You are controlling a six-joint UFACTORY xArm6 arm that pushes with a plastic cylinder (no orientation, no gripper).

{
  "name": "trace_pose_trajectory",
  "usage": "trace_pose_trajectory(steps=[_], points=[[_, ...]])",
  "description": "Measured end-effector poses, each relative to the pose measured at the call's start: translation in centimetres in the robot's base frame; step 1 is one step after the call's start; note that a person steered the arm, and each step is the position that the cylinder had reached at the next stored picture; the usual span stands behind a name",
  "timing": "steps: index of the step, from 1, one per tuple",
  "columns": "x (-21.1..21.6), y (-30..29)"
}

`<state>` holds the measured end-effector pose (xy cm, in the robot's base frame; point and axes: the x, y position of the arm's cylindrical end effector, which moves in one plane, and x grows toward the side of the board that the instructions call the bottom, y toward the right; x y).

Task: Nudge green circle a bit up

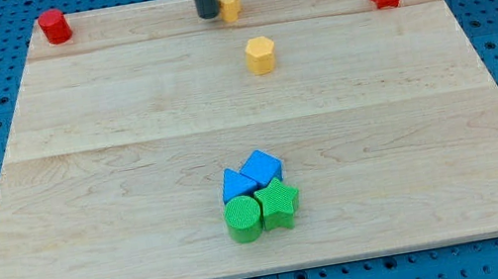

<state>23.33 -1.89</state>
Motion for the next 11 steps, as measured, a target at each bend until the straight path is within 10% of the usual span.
trace_pose_trajectory(steps=[3,7,11], points=[[2.7,-1.0],[34.5,-11.4],[38.4,5.5]])
